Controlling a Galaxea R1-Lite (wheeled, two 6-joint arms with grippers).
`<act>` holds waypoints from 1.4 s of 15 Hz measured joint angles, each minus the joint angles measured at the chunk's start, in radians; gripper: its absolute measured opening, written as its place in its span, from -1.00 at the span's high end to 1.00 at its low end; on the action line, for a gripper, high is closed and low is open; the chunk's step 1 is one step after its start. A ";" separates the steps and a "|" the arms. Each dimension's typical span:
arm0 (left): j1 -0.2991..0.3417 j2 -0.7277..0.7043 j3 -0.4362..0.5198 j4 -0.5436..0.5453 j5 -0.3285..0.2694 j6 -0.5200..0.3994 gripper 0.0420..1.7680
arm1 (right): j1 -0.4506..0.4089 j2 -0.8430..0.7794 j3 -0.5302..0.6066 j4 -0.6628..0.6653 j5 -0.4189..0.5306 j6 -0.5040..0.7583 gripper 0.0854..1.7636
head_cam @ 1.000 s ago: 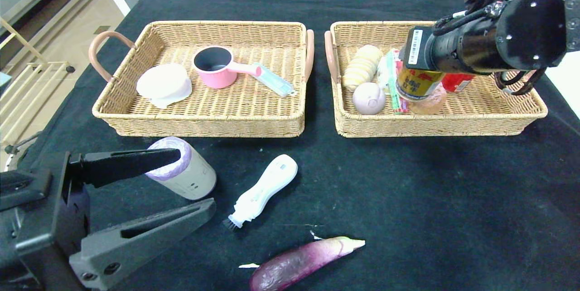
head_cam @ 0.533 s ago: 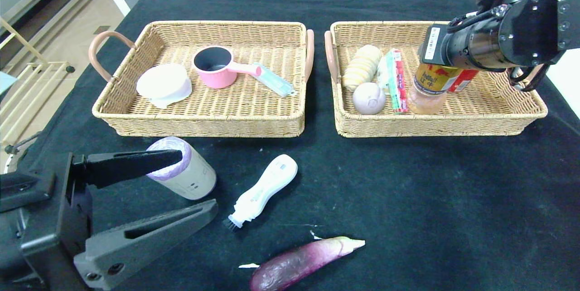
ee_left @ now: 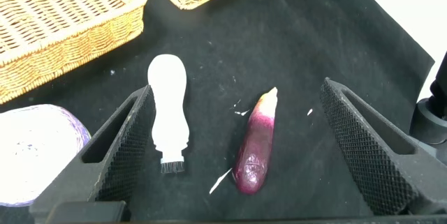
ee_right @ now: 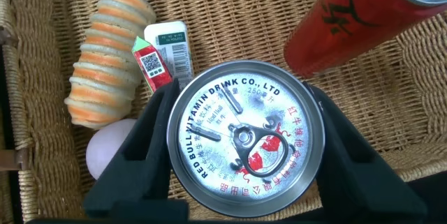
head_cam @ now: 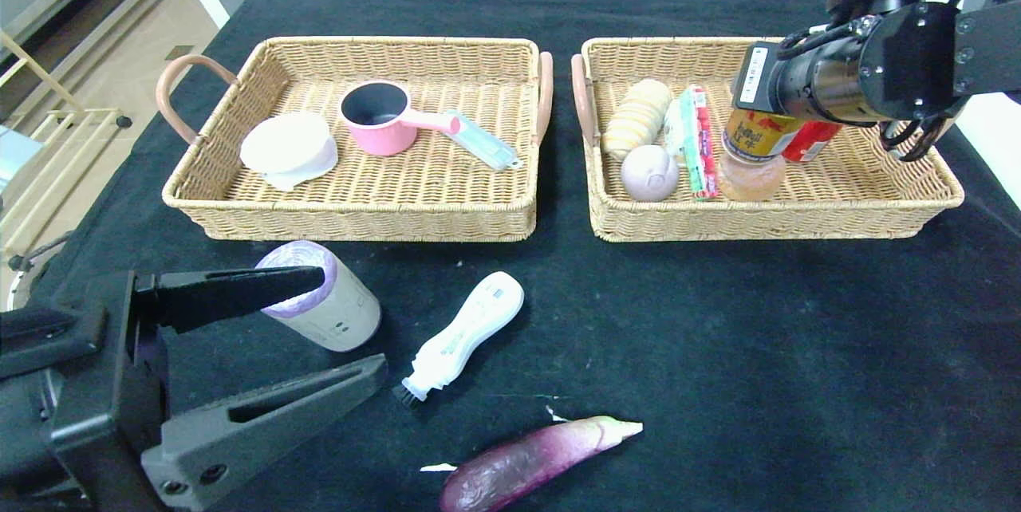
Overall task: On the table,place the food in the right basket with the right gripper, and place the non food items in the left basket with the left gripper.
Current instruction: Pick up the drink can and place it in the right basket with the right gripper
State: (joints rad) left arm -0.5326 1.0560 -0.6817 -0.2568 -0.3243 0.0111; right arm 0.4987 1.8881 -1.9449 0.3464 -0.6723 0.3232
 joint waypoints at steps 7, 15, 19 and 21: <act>0.000 0.001 0.002 0.000 0.000 0.000 -0.94 | 0.001 0.007 0.000 0.002 0.002 0.001 -0.68; -0.001 0.005 0.003 0.000 0.000 0.007 -0.94 | 0.046 -0.019 0.025 0.014 0.004 0.002 -0.84; -0.001 0.003 0.004 0.001 0.000 0.008 -0.94 | 0.096 -0.068 0.101 0.015 0.006 -0.022 -0.88; -0.001 0.003 0.004 0.001 0.000 0.009 -0.94 | 0.150 -0.107 0.168 0.015 0.006 -0.030 -0.89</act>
State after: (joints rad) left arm -0.5338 1.0591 -0.6779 -0.2560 -0.3243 0.0200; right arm 0.6485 1.7813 -1.7766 0.3611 -0.6662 0.2928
